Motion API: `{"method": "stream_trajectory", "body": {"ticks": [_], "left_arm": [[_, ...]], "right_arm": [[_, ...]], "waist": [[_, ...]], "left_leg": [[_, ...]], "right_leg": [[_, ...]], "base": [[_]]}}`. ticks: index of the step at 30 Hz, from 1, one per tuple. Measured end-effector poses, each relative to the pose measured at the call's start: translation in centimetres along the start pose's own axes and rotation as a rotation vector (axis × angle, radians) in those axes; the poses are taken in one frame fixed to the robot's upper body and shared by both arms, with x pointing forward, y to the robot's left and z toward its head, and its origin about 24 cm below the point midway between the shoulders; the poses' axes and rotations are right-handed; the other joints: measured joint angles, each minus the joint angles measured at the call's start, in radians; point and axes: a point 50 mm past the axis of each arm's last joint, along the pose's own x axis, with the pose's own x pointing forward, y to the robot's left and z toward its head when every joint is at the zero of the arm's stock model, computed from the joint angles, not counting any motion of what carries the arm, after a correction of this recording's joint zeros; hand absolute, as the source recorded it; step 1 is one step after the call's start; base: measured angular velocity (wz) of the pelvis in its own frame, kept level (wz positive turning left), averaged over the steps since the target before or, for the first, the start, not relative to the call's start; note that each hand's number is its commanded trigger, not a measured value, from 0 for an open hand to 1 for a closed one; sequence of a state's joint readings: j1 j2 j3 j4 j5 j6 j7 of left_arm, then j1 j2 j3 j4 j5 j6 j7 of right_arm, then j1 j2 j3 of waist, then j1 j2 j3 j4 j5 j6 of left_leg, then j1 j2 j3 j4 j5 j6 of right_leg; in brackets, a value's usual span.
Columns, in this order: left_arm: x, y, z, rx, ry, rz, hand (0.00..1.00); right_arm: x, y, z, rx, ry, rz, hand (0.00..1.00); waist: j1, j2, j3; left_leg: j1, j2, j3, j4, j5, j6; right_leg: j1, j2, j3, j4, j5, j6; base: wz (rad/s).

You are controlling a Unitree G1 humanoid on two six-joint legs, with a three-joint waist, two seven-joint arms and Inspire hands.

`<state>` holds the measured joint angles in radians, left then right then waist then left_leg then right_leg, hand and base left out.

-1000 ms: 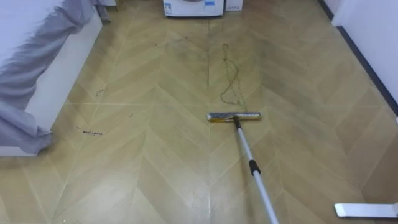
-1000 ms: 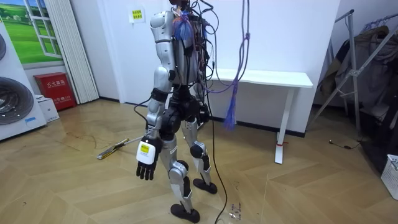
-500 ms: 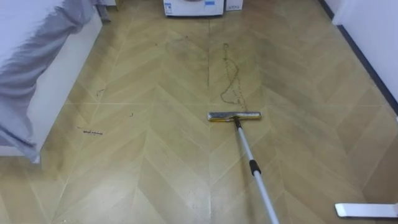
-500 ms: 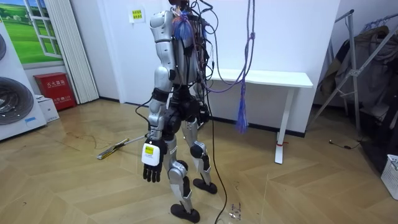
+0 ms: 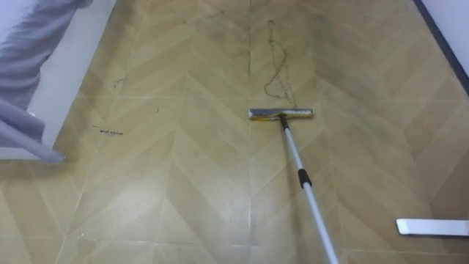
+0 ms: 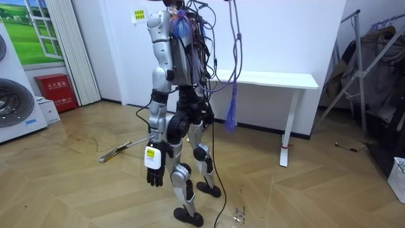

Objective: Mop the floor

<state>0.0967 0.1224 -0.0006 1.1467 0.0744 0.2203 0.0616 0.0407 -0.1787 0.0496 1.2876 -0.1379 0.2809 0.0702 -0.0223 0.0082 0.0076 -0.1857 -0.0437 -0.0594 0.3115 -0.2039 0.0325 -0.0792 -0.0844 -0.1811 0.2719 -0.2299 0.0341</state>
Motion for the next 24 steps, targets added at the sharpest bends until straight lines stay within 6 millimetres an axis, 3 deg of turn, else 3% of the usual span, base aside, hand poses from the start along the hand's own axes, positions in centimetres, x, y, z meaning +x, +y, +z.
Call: {"method": "stream_trajectory", "body": {"ticks": [4, 7, 10, 15, 18, 24], "left_arm": [[0.0, 0.1, 0.5, 0.024, -0.022, -0.001, 0.0], [0.0, 0.3, 0.6, 0.025, -0.026, 0.004, 0.0], [0.1, 0.3, 0.4, 0.028, -0.017, 0.002, 0.0], [0.1, 0.3, -0.2, 0.022, 0.014, 0.002, 0.0], [0.1, 0.3, -0.2, 0.022, 0.019, 0.01, 0.0], [0.1, -0.1, -0.4, 0.021, 0.025, 0.028, 0.0]], "right_arm": [[-0.1, -0.6, 0.4, 0.026, -0.017, -0.014, 1.0], [-0.1, -0.9, 0.4, 0.044, -0.016, -0.021, 1.0], [-0.1, -0.8, 0.4, 0.073, -0.018, -0.022, 1.0], [0.0, -0.9, -0.5, 0.134, 0.012, -0.012, 1.0], [0.1, -0.7, -0.7, 0.177, 0.012, -0.016, 1.0], [0.0, 0.0, 0.1, 0.202, -0.004, -0.044, 1.0]], "waist": [[0.004, 0.0, 0.0021], [0.007, 0.004, -0.0009], [0.007, 0.001, 0.0022], [0.015, 0.005, 0.0037], [0.041, 0.01, 0.0025], [0.068, 0.018, 0.0001]], "left_leg": [[-0.09, 0.001, -0.006, 0.043, 0.002, -0.002], [-0.161, 0.0, -0.007, 0.084, 0.0, -0.003], [-0.249, 0.0, -0.012, 0.141, -0.006, -0.01], [-0.388, -0.004, -0.025, 0.299, -0.067, -0.019], [-0.465, -0.001, -0.029, 0.422, -0.115, -0.03], [-0.558, 0.011, -0.02, 0.645, -0.194, -0.055]], "right_leg": [[-0.089, -0.001, -0.001, 0.053, -0.008, -0.005], [-0.169, -0.005, 0.003, 0.11, -0.024, -0.009], [-0.259, -0.007, 0.001, 0.179, -0.045, -0.016], [-0.401, -0.022, -0.004, 0.349, -0.128, -0.028], [-0.472, -0.021, 0.004, 0.476, -0.181, -0.039], [-0.554, -0.036, -0.002, 0.71, -0.301, -0.075]], "base": [[0.04], [0.01], [0.05], [0.1], [0.0], [0.11]]}}
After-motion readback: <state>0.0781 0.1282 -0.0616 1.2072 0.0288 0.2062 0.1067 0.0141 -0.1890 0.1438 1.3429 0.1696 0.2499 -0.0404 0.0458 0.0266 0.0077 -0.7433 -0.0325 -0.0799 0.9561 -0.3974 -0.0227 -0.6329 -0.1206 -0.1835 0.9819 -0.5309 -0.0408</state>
